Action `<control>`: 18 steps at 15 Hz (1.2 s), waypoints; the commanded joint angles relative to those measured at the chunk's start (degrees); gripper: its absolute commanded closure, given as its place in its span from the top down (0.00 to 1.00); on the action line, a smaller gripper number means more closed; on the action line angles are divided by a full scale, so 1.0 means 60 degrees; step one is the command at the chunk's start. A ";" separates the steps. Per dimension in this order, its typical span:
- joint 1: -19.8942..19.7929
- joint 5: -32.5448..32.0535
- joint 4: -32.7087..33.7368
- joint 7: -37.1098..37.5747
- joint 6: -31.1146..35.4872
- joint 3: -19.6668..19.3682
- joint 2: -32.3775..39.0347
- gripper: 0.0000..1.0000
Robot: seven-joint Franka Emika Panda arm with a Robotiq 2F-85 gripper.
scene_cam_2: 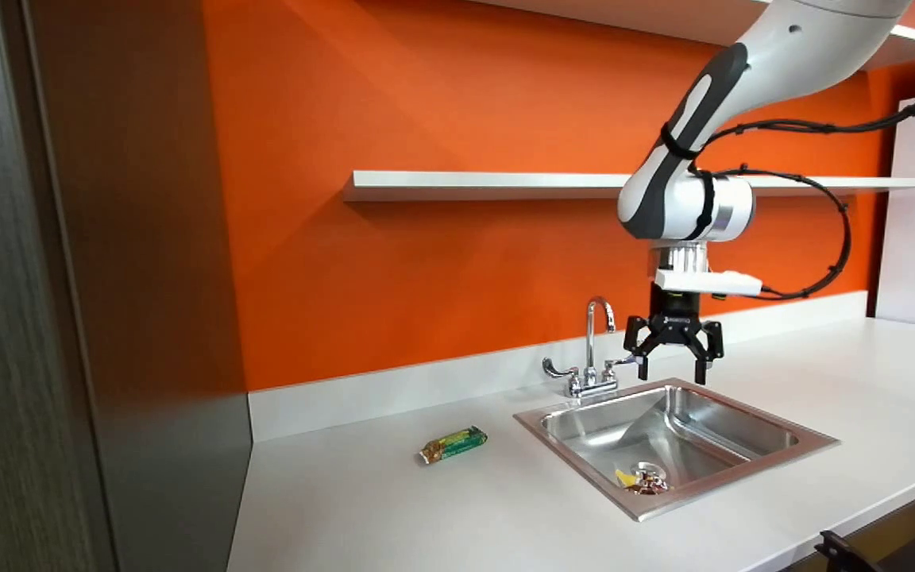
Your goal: Take the fritos out of the sink and place them on the counter top to the left of the sink
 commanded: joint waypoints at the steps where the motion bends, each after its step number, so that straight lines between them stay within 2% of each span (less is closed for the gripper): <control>1: -0.0153 -0.0228 0.0748 0.0467 0.0270 0.0010 0.1068 1.00; 8: -0.0066 -0.0217 0.1747 0.0874 0.0479 0.0034 0.2772 1.00; 18: 0.0183 -0.0346 0.2577 0.1462 0.0567 0.0027 0.4349 1.00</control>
